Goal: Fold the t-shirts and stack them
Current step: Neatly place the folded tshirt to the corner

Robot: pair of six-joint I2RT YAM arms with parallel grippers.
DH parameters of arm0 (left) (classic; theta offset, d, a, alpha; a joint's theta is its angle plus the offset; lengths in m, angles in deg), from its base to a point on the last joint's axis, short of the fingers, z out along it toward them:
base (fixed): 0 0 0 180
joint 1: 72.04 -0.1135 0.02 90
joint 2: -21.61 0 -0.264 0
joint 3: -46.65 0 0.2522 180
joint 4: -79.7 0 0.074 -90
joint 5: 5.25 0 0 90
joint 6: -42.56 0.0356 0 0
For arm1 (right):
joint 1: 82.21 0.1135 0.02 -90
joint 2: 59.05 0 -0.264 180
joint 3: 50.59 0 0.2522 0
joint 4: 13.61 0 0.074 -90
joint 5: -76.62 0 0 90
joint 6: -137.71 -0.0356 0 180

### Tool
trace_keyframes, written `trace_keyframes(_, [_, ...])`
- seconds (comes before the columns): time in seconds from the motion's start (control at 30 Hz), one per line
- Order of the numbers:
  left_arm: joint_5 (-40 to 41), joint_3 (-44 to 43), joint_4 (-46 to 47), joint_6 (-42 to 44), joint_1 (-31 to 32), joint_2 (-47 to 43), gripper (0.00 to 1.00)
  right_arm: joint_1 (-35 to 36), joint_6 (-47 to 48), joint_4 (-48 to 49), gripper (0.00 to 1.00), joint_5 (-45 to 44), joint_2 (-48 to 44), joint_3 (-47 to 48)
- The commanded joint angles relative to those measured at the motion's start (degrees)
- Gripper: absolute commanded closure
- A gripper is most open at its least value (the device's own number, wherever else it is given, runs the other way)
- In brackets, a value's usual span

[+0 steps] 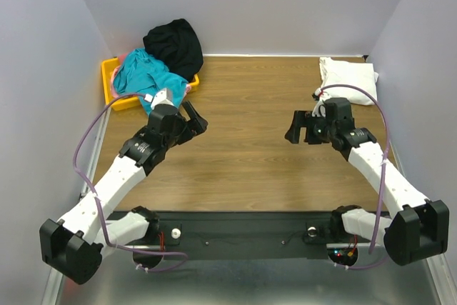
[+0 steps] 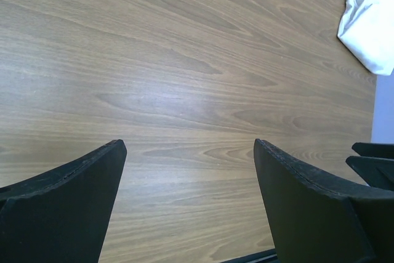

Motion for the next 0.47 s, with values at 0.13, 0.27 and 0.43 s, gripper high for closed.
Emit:
trace_keyframes(0.13, [0.8,1.5,2.9,0.8,0.3,-1.2,0.04,0.1,2.3,-0.1,0.00,-1.9,0.2,0.8])
trace_keyframes(0.27, [0.7,1.0,3.2,1.8,0.3,0.2,0.05,0.0,3.6,-0.1,0.00,-2.2,0.6,1.5])
trace_keyframes(0.43, [0.8,0.6,4.3,2.6,0.3,0.1,0.05,0.1,2.6,0.1,0.00,-2.2,1.7,2.2])
